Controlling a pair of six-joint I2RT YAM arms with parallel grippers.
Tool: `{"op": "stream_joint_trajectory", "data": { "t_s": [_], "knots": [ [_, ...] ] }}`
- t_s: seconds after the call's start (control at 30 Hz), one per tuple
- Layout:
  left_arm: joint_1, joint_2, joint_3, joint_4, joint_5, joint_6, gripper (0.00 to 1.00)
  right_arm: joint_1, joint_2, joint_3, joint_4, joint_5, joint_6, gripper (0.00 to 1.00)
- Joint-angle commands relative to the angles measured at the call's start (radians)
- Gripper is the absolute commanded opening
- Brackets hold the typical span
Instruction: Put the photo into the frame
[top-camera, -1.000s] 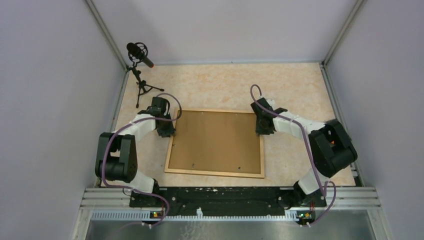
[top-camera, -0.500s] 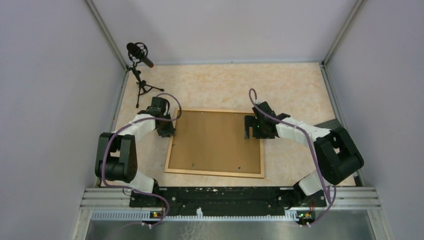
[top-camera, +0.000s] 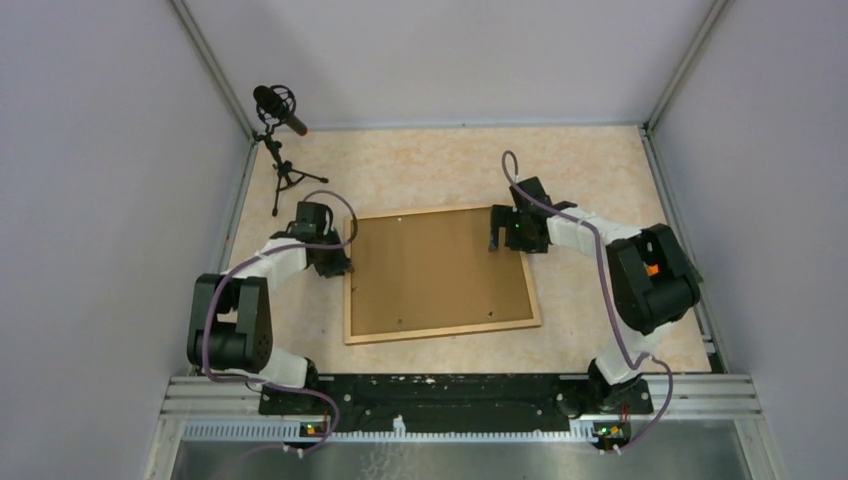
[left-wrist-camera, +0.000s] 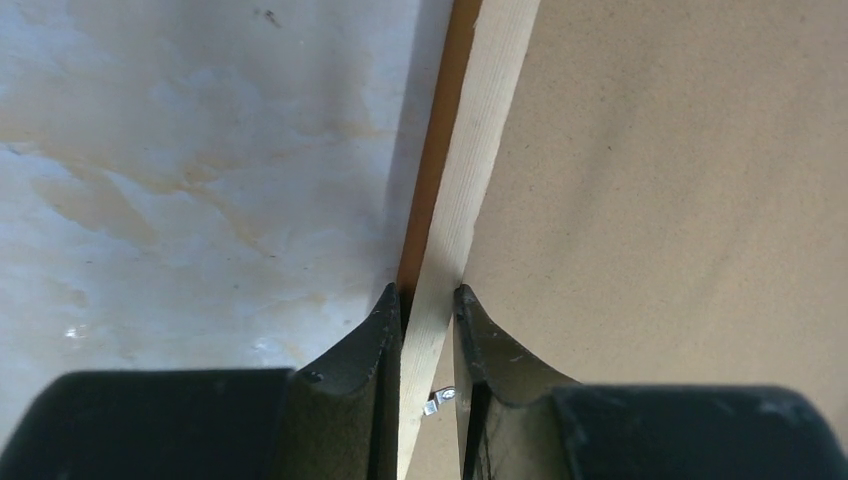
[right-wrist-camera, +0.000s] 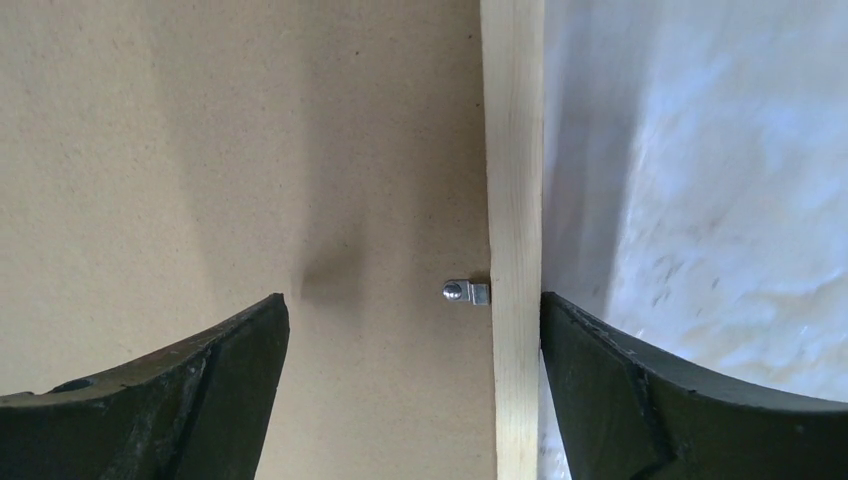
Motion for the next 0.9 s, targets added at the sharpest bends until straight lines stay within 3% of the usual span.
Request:
{"op": "stream_joint_trajectory", "data": {
  "t_s": [0.0,0.23,0.4,0.53,0.73,0.87],
  "knots": [
    [-0.065,0.006,-0.136,-0.006,0.222,-0.143,0.02,-0.013,0.106,0.093,0.099,-0.168,-0.018,0.91],
    [-0.183,-0.172,-0.204,-0.033,0.201,-0.255,0.03,-0.015,0.199,0.226,0.071,-0.212,-0.021,0.91],
    [-0.232,-0.204,-0.256,-0.014,0.209,-0.313,0.04,-0.015,0.267,0.321,0.051,-0.266,-0.042,0.91],
    [-0.271,-0.234,-0.296,0.003,0.219,-0.362,0.06,-0.014,0.280,0.417,-0.077,-0.181,-0.088,0.92],
    [-0.274,-0.378,-0.220,-0.148,0.063,-0.312,0.28,-0.015,0.075,0.451,-0.263,0.174,-0.123,0.99],
    [-0.273,-0.483,-0.135,-0.219,-0.080,-0.247,0.49,-0.015,-0.102,0.319,-0.252,0.170,-0.055,0.99]
  ]
}}
